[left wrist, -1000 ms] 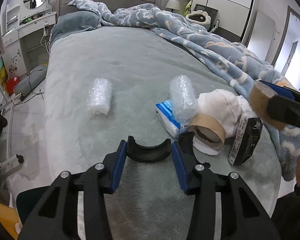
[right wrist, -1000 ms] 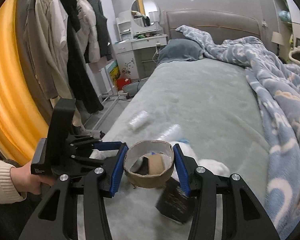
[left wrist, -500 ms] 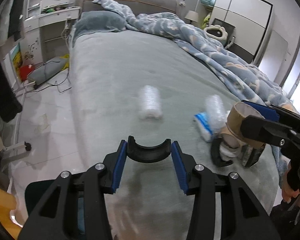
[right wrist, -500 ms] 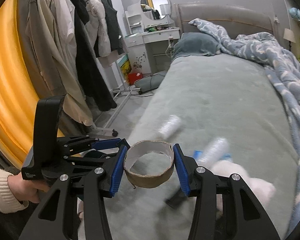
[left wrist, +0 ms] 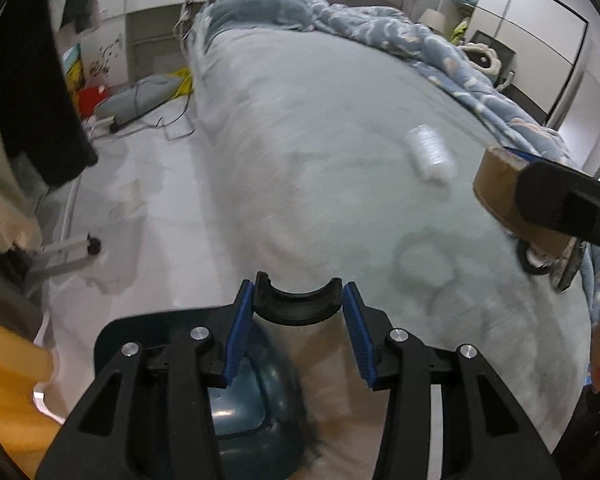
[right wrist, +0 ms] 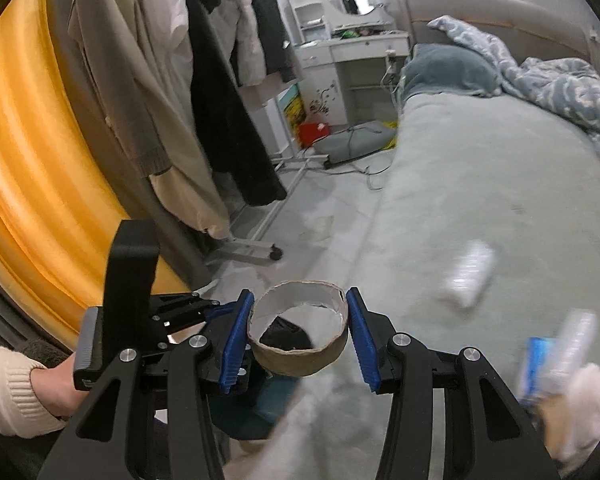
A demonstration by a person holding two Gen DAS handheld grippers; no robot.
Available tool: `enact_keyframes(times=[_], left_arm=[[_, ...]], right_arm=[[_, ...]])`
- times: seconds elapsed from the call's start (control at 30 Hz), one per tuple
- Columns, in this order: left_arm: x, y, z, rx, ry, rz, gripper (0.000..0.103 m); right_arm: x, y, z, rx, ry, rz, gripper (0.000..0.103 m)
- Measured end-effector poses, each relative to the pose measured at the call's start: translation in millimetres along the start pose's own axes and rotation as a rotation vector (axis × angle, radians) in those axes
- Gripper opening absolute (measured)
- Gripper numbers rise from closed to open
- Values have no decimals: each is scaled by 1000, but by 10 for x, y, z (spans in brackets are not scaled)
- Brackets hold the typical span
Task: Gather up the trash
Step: 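Carry the tape core to the bin with right tool while left grasps black piece, then open the right tool to drop the tape core into the bin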
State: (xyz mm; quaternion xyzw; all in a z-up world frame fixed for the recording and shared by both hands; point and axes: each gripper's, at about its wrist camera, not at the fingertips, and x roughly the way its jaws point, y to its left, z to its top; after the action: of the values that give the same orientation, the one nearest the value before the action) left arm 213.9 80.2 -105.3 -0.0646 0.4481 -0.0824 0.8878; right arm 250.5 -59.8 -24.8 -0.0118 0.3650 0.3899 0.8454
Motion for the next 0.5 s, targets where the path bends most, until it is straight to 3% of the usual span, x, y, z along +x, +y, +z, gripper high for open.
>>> enact_keyframes(times=[0.5], left_arm=[[114, 934, -446, -173, 174, 30, 48]], right_arm=[[948, 562, 19, 21, 165, 57, 48]])
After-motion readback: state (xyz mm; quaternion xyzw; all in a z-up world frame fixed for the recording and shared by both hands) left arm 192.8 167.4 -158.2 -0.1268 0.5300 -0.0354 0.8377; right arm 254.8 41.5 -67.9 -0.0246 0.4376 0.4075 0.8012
